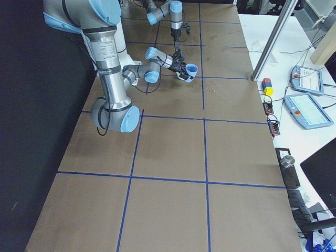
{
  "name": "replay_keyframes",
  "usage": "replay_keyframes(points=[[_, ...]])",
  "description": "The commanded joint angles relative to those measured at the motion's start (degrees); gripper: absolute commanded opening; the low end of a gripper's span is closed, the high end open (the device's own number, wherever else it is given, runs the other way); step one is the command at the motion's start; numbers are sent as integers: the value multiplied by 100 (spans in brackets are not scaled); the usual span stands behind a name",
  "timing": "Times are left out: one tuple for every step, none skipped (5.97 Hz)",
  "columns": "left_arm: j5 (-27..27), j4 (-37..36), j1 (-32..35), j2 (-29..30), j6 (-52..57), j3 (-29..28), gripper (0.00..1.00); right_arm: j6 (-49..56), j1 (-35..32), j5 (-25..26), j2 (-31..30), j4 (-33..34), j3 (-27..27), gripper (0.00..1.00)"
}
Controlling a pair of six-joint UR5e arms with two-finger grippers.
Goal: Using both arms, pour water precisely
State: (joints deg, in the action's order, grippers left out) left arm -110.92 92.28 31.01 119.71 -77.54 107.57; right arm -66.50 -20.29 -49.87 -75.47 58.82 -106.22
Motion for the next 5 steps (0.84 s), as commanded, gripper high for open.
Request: replay_keyframes(points=[[0,0,-7,9,-7,-8,100,-196,-307,-14,-1174,-54,-502,0],[0,0,-7,9,1,-8,100,-214,-404,-5,-1842,-1003,-496,0],[0,0,-7,0,2,-8,100,-162,-510,-5,-2431,-1717,-374,0],[0,9,-16,0,-7,-8,100,-205,-589,73,-2533,-2281,140,0],[9,9,-24,0,-7,-8,100,-135,-625,126,-2490,-3044,728,0]])
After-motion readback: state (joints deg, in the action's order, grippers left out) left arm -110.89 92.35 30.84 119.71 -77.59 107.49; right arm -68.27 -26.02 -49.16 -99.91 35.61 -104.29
